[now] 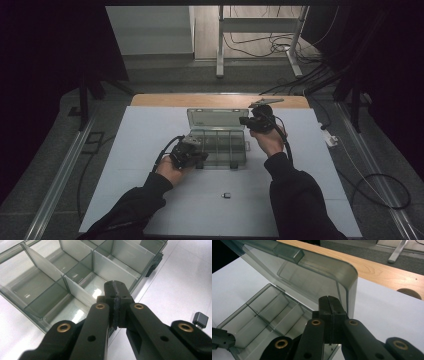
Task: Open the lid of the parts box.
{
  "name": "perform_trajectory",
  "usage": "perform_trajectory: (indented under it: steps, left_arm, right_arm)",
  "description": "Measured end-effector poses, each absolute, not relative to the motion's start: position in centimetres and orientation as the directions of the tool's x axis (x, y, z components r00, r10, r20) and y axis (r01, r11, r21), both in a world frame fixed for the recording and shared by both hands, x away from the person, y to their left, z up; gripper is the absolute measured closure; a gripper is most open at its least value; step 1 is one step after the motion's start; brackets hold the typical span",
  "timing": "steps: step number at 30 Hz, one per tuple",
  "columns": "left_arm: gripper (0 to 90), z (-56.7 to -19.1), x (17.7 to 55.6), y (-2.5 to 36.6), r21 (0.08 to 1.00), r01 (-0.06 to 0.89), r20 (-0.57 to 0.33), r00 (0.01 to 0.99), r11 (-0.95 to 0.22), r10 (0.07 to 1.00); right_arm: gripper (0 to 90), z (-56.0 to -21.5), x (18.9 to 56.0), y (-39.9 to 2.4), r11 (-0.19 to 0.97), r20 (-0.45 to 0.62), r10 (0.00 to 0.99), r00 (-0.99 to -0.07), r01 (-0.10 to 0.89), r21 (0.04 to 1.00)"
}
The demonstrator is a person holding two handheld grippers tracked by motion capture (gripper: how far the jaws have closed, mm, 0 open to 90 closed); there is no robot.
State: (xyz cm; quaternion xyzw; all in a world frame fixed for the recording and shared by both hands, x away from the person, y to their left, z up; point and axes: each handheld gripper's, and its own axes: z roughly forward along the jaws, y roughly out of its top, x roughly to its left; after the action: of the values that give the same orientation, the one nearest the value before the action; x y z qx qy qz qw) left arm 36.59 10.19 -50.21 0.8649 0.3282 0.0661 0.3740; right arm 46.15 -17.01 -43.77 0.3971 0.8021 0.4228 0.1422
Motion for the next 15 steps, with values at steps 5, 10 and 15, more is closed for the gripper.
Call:
perform_trajectory:
  steps: [5,10,15]
  left_arm:
    - [89.0,-50.2,36.6,10.2,0.69,0.518,-0.132,0.777,-0.506,0.615]
    - [89.0,-50.2,36.6,10.2,0.689,0.517,-0.134,0.779,-0.508,0.612]
    - [89.1,-50.2,36.6,10.2,0.691,0.514,-0.133,0.781,-0.507,0.61]
  right_arm:
    - [88.7,-43.9,46.5,-17.1,0.324,0.108,0.759,-0.642,0.516,0.793]
    - [88.7,-43.9,46.8,-17.1,0.316,0.114,0.762,-0.638,0.519,0.794]
    - [88.6,-43.9,47.3,-16.9,0.315,0.113,0.764,-0.636,0.52,0.794]
